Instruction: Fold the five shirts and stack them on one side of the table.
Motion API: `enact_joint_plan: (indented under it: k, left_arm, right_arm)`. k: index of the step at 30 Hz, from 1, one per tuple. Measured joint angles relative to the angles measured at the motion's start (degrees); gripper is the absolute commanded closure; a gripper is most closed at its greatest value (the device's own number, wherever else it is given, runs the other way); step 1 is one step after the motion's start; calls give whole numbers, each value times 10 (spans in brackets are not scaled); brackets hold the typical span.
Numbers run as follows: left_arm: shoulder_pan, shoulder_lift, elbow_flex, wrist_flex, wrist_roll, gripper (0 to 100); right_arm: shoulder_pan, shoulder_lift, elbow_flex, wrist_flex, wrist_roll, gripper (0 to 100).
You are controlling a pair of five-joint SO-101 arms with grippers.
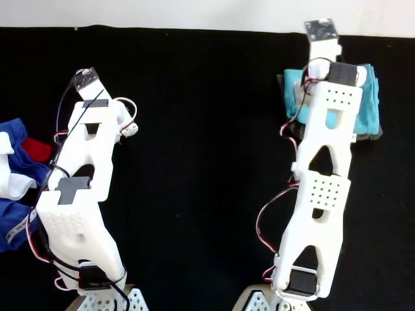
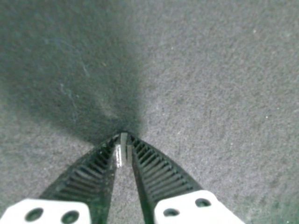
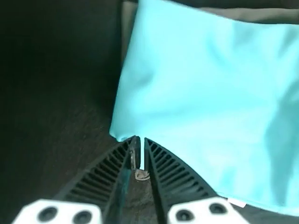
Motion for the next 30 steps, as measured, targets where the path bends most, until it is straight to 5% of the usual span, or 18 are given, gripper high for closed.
enact_joint_plan:
  k: [13,30]
  left_arm:
    - [0,0,0,0,0,990]
    - [0,0,0,0,0,990]
  right_arm:
    - [53,76,0,13,34,978]
    - [47,-113,-6,66,36,975]
